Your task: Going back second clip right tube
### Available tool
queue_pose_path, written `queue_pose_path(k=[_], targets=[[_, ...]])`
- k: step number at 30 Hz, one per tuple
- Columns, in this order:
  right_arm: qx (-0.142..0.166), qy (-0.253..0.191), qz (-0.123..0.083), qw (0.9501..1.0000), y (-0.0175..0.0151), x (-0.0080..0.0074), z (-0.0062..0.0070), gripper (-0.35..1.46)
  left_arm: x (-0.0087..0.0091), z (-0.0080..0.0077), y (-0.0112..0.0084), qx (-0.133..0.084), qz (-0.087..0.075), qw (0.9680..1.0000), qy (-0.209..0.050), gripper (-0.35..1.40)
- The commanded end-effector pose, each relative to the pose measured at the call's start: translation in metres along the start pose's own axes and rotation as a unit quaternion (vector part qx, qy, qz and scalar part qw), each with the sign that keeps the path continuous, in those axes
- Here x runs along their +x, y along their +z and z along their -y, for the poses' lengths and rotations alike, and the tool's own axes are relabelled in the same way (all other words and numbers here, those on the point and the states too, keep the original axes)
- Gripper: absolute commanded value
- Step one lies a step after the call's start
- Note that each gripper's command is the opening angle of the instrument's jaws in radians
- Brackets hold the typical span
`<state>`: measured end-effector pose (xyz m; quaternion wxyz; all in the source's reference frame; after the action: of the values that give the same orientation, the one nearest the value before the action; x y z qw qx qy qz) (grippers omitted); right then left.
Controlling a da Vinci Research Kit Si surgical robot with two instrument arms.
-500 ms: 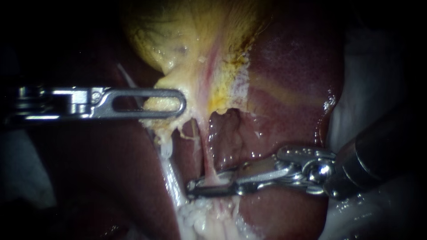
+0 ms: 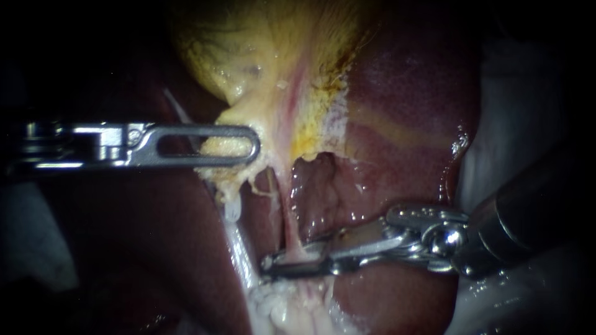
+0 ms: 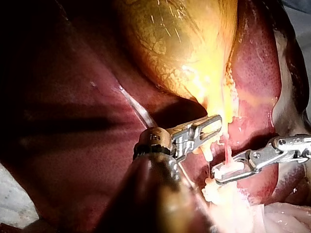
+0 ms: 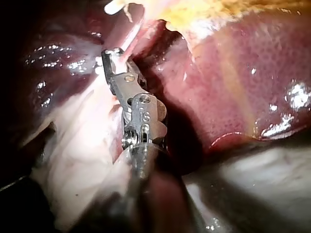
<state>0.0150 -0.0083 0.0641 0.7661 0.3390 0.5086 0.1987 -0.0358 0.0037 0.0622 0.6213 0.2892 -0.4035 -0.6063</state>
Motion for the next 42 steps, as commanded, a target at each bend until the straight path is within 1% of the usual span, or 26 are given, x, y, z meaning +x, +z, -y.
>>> queue_pose_path(k=[1, 6, 10, 14, 15, 20, 22, 24, 26, 28, 29, 31, 37, 40, 42], targets=[[-0.015, -0.01, -0.007, 0.9998, 0.0002, -0.0001, -0.0002, 0.5, 0.0, 0.0, 0.0, 0.0, 0.0, 1.0, 0.0, -0.35], [-0.024, -0.04, -0.009, 0.9989, -0.0004, -0.0001, -0.0007, 0.5, 0.0, 0.0, 0.0, 0.0, 0.0, 1.0, 0.0, -0.35], [-0.022, -0.054, -0.008, 0.9982, -0.0011, -0.0003, -0.0005, 0.5, 0.0001, -0.0001, 0.0, 0.0, 0.0, 1.0, 0.0, -0.35], [-0.02, -0.08, -0.006, 0.9966, -0.0025, -0.0002, -0.0003, 0.5, 0.0001, -0.0001, 0.0, 0.0, 0.0, 1.0, 0.0, -0.35], [-0.023, -0.093, -0.006, 0.9954, -0.0033, -0.0001, -0.0003, 0.5, 0.0001, -0.0001, 0.0, 0.0, 0.0, 1.0, 0.0, -0.35], [-0.035, -0.141, -0.006, 0.9894, -0.0076, 0.0016, -0.0003, 0.5, 0.0001, -0.0001, -0.0001, 0.0, 0.0, 1.0, 0.0, -0.35], [-0.044, -0.167, -0.005, 0.9849, -0.0096, 0.0027, -0.0003, 0.5, 0.0001, -0.0001, -0.0001, 0.0, 0.0, 1.0, 0.0, -0.35], [-0.05, -0.184, -0.004, 0.9816, -0.0116, 0.0039, -0.0004, 0.5, 0.0001, -0.0001, -0.0001, 0.0, 0.0, 1.0, 0.001, -0.35], [-0.054, -0.195, -0.003, 0.9794, -0.013, 0.0049, -0.0004, 0.5, 0.0001, -0.0002, -0.0001, 0.0, 0.0, 1.0, 0.001, -0.35], [-0.06, -0.199, -0.004, 0.9781, -0.0143, 0.0057, -0.0003, 0.5, 0.0001, -0.0002, -0.0001, 0.0, 0.0, 1.0, 0.001, -0.35], [-0.061, -0.203, -0.005, 0.9772, -0.0146, 0.0059, -0.0002, 0.5, 0.0001, -0.0002, -0.0001, 0.0, 0.0, 1.0, 0.001, -0.35], [-0.062, -0.204, -0.007, 0.9769, -0.0151, 0.0062, -0.0001, 0.5, 0.0002, -0.0002, 0.0, 0.0, 0.0, 1.0, 0.001, -0.35], [-0.062, -0.207, -0.011, 0.9763, -0.0152, 0.0062, 0.0, 0.5, 0.0006, -0.0007, 0.0006, -0.001, 0.002, 1.0, 0.003, -0.35], [-0.062, -0.207, -0.013, 0.9763, -0.0153, 0.0062, -0.0001, 0.5, 0.0009, -0.0011, 0.0016, 0.0, 0.004, 1.0, 0.004, -0.35], [-0.062, -0.207, -0.013, 0.9763, -0.0153, 0.0061, -0.0001, 0.5, 0.001, -0.0016, 0.0026, -0.002, 0.002, 1.0, 0.005, -0.35]])
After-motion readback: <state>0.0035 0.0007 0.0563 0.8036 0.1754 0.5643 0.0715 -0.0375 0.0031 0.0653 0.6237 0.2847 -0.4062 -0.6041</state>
